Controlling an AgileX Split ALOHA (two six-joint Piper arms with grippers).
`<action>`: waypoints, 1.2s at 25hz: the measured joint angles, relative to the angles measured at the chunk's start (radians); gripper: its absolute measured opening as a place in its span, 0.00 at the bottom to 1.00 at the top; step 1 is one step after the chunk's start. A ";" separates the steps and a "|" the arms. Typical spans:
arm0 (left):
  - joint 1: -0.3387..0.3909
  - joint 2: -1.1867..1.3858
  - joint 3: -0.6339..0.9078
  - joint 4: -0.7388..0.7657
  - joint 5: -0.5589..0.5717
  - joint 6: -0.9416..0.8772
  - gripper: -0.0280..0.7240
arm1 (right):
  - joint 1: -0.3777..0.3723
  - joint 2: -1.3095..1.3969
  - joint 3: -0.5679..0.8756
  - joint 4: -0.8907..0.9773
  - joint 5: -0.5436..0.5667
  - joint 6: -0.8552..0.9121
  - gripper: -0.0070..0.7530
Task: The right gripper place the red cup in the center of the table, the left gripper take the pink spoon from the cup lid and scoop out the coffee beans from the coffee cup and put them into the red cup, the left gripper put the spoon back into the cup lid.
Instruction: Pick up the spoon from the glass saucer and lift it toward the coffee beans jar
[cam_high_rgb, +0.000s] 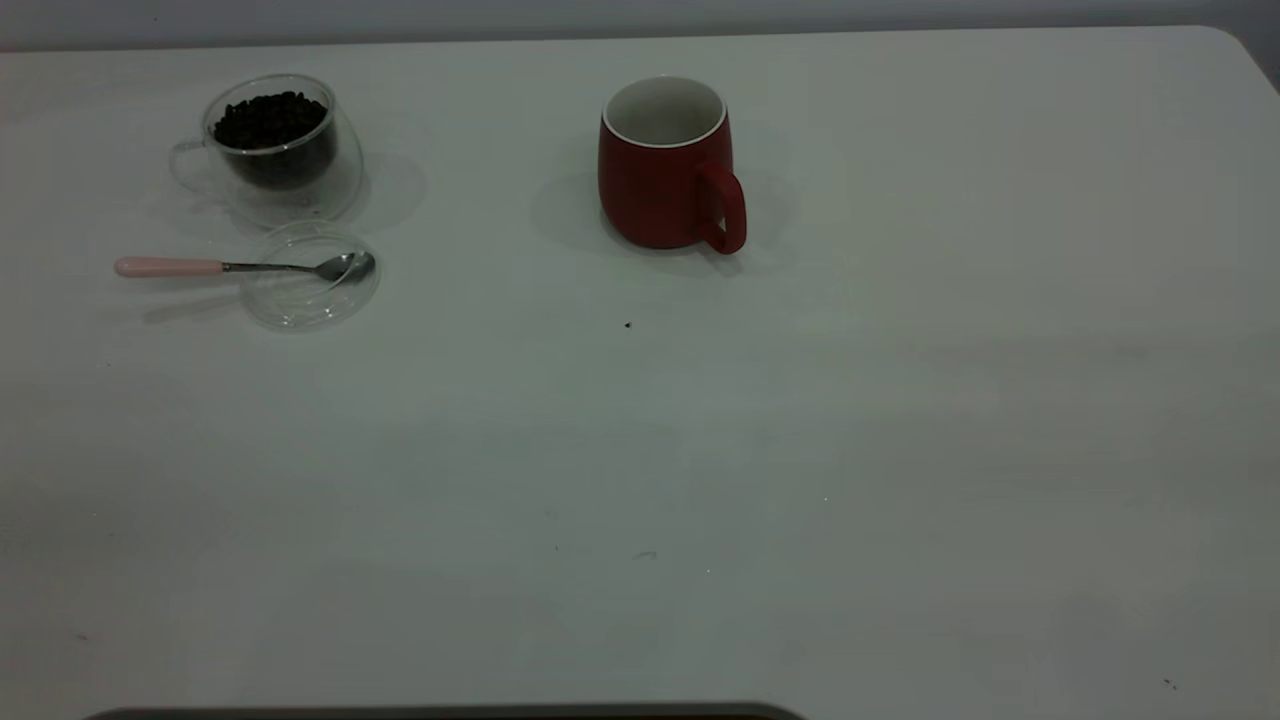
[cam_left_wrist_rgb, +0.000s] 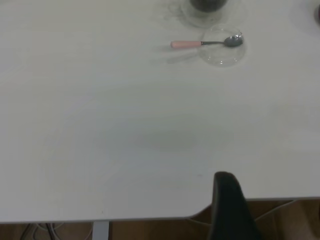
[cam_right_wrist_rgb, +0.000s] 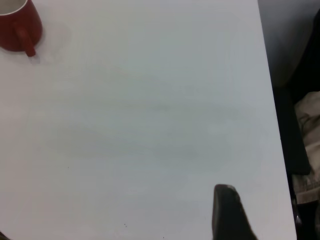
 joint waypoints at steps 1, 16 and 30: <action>0.000 0.000 0.000 0.000 0.000 0.000 0.68 | 0.000 0.000 0.000 0.000 0.000 0.000 0.59; 0.000 0.000 0.000 0.000 0.000 -0.002 0.68 | -0.044 0.000 0.000 0.006 0.000 0.000 0.59; 0.000 0.000 0.000 0.000 0.000 -0.002 0.68 | -0.044 0.000 0.000 0.006 0.000 0.000 0.59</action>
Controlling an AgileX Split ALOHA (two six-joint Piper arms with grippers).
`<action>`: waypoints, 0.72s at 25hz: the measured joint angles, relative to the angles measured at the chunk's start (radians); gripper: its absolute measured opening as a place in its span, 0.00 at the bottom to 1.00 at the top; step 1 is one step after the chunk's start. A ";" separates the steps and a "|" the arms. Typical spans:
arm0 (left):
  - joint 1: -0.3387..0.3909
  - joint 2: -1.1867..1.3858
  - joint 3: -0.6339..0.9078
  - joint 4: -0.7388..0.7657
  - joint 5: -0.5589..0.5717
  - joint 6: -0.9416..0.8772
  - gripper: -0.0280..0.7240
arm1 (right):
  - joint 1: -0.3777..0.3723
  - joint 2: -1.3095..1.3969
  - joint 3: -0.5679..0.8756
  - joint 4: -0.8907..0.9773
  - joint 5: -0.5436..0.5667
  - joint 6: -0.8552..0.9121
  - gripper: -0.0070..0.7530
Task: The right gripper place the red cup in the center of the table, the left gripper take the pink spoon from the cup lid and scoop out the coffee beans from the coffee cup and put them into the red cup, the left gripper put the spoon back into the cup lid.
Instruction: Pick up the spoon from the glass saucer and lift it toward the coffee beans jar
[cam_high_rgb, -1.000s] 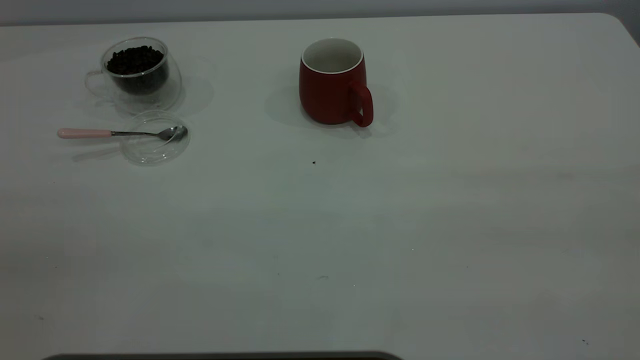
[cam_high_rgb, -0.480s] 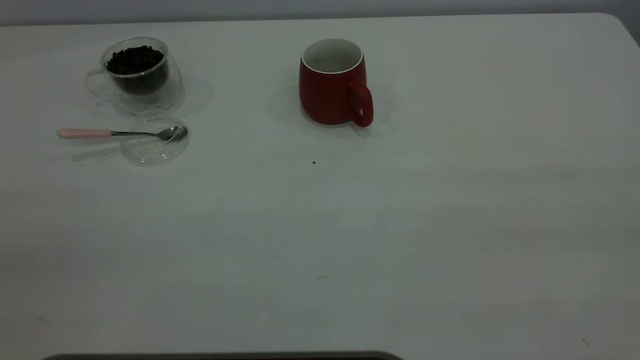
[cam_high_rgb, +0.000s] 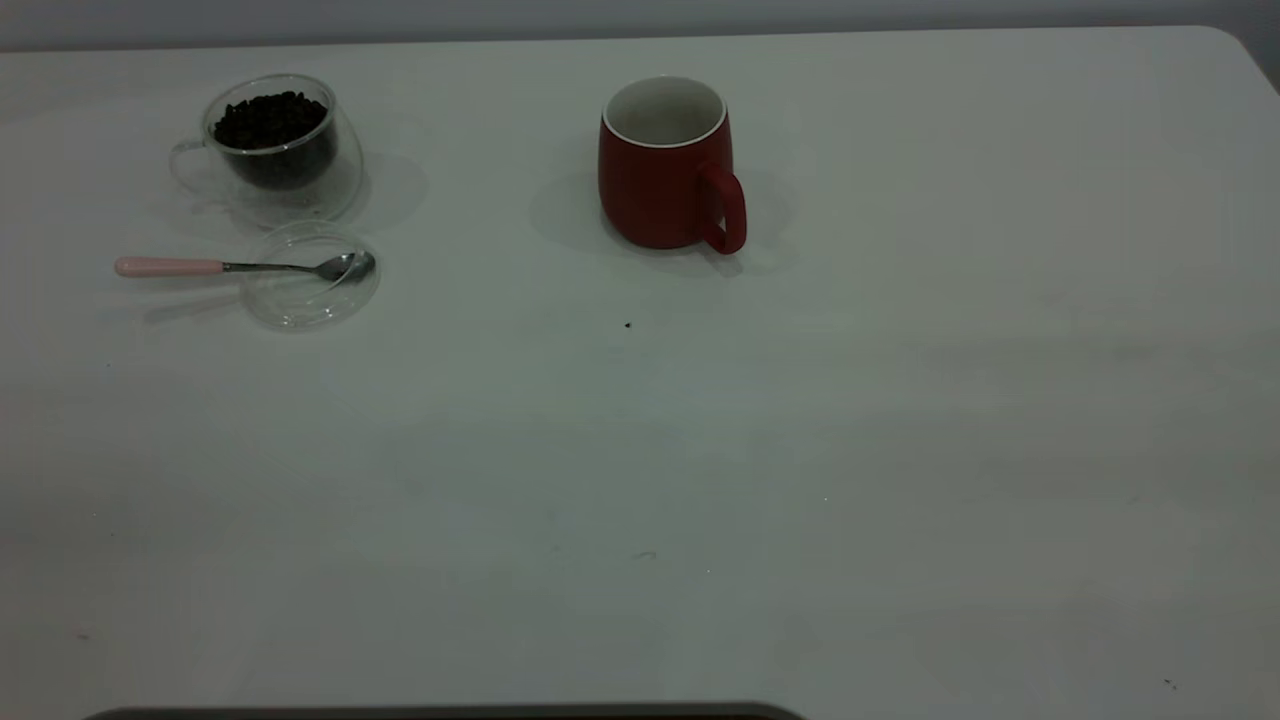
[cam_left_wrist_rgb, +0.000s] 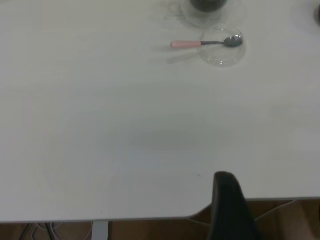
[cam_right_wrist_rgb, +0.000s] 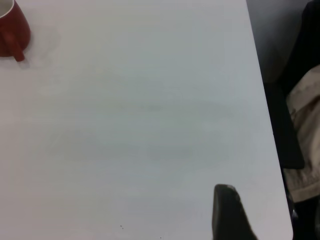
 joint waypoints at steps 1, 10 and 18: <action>0.000 0.000 0.000 0.000 0.000 0.000 0.68 | 0.000 0.000 0.000 0.000 0.000 0.000 0.59; 0.000 0.000 0.000 0.001 0.000 -0.014 0.68 | 0.000 0.000 0.000 0.000 0.000 0.000 0.59; 0.000 0.221 -0.048 0.004 -0.038 -0.103 0.68 | 0.000 0.000 0.000 0.000 0.000 0.000 0.59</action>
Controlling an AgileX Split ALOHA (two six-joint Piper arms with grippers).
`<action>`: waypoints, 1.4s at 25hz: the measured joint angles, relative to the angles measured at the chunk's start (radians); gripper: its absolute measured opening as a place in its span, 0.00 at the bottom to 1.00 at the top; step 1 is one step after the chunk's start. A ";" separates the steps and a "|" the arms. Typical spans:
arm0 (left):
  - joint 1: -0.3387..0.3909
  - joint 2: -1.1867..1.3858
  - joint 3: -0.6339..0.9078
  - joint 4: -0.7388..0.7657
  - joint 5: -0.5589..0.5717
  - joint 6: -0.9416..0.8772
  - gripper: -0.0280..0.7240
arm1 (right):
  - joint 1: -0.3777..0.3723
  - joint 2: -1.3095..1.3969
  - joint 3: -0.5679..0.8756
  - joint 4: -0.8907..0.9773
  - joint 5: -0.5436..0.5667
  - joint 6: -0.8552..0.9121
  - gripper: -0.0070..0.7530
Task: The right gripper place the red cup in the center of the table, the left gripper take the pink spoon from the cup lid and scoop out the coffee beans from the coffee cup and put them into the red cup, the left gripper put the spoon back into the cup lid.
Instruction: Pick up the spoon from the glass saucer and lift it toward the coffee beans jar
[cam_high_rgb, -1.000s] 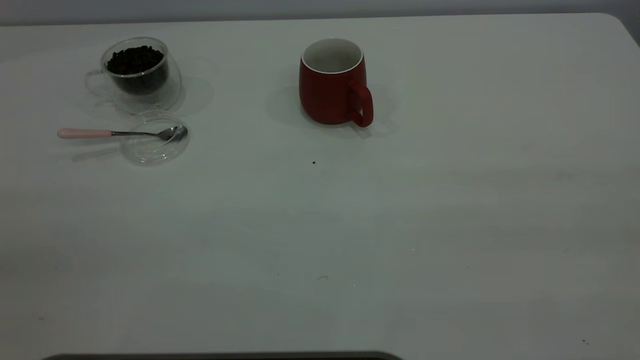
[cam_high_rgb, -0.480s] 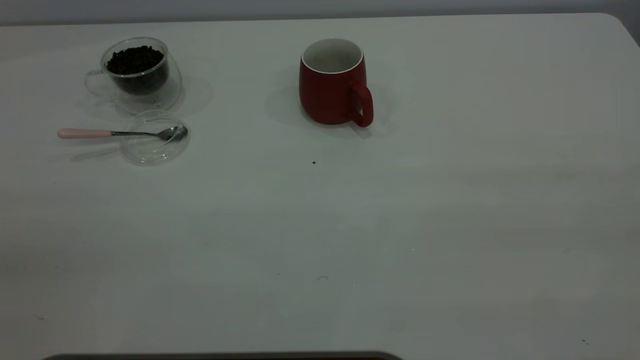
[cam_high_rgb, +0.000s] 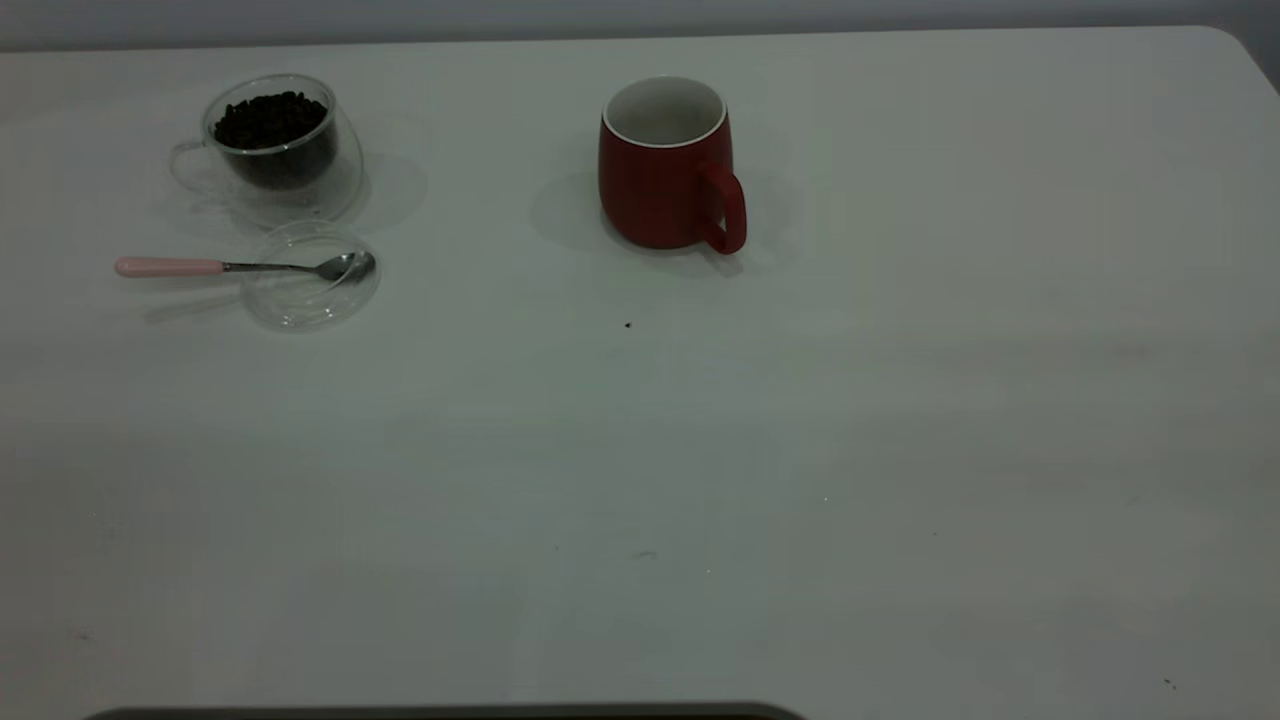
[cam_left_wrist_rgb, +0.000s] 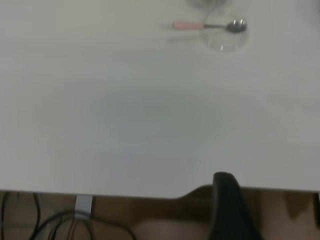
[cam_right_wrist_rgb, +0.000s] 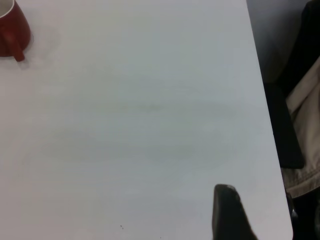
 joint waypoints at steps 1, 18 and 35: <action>0.000 0.050 -0.001 0.000 -0.034 -0.002 0.68 | 0.000 0.000 0.000 0.000 0.000 0.000 0.59; 0.084 1.157 -0.284 -0.007 -0.598 -0.073 0.68 | 0.000 0.000 0.000 0.001 -0.001 0.000 0.59; 0.543 1.847 -0.600 -0.503 -0.513 0.560 0.68 | 0.000 0.000 0.000 0.001 -0.001 0.000 0.59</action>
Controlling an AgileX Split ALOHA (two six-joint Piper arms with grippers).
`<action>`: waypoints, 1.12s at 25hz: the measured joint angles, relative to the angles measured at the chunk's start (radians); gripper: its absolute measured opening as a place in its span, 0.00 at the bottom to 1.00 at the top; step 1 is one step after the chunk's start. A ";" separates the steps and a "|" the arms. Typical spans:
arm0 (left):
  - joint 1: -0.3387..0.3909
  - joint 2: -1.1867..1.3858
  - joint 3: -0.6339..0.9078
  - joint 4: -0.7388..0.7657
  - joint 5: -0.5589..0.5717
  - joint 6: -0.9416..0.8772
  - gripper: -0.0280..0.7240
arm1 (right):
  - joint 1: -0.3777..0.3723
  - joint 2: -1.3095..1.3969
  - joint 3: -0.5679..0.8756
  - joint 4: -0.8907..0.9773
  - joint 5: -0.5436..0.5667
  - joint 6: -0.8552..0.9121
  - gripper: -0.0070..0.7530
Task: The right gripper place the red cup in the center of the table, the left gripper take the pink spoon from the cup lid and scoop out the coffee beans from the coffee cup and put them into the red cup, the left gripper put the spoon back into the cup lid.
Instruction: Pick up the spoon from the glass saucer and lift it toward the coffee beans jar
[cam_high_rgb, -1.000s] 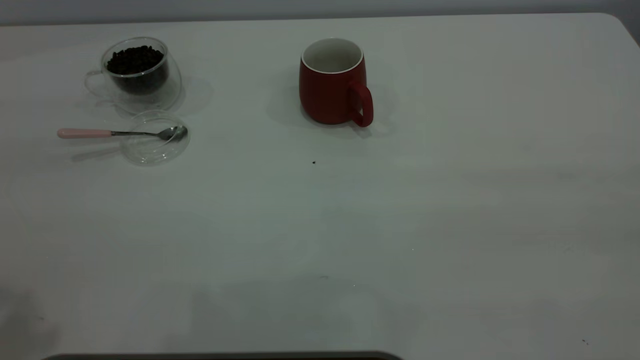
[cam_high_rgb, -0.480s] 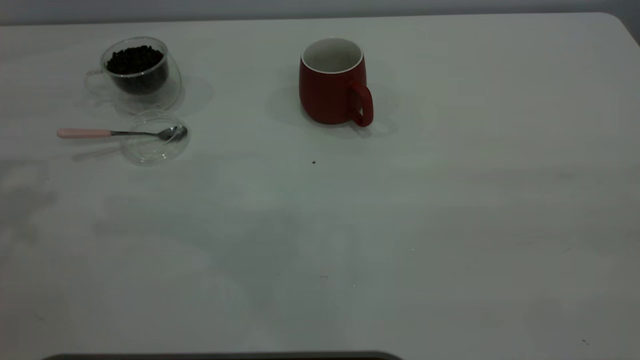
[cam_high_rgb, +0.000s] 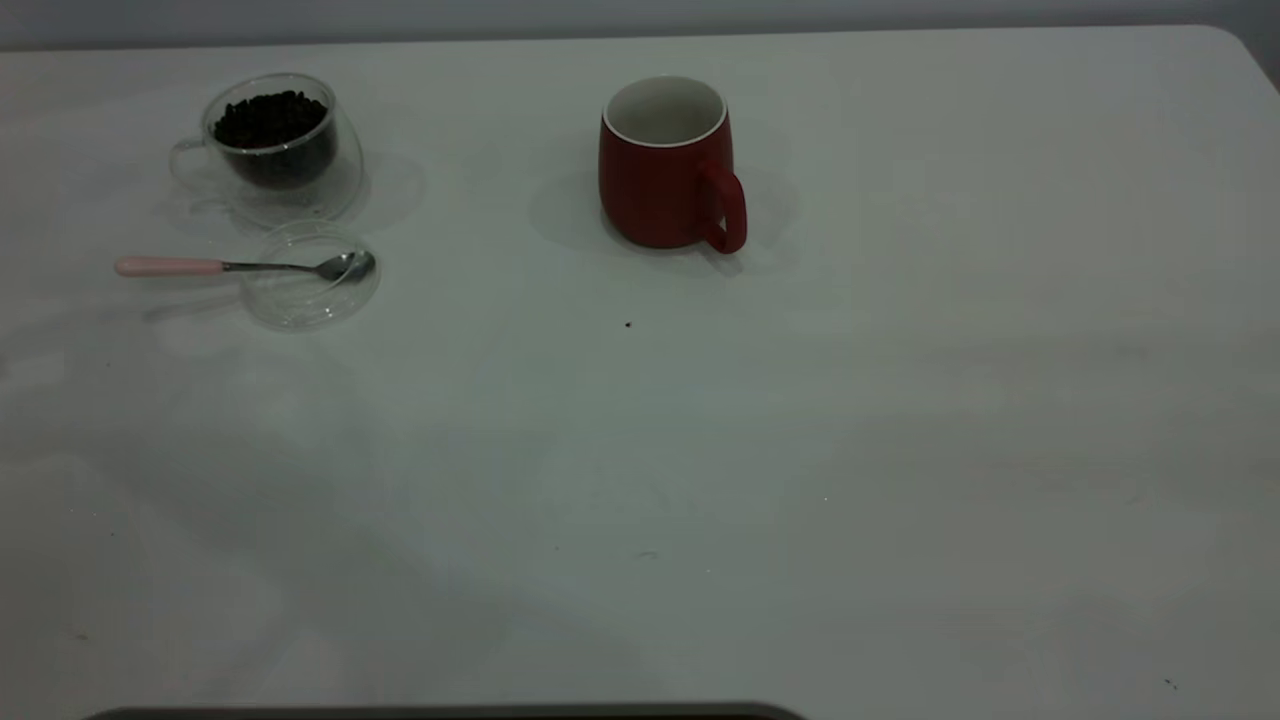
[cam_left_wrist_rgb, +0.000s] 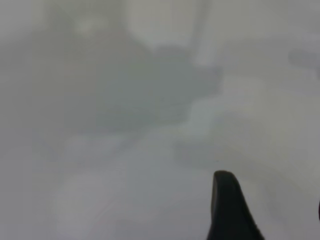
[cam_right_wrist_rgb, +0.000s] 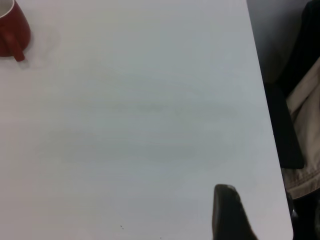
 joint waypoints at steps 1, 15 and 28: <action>0.014 0.039 -0.017 -0.074 0.027 0.084 0.68 | 0.000 0.000 0.000 0.000 0.000 0.000 0.59; 0.054 0.309 -0.137 -0.654 0.184 0.824 0.68 | 0.000 0.000 0.000 0.000 0.000 -0.002 0.59; 0.035 0.353 -0.139 -0.766 0.211 0.819 0.84 | 0.000 0.000 0.000 0.000 0.000 -0.003 0.59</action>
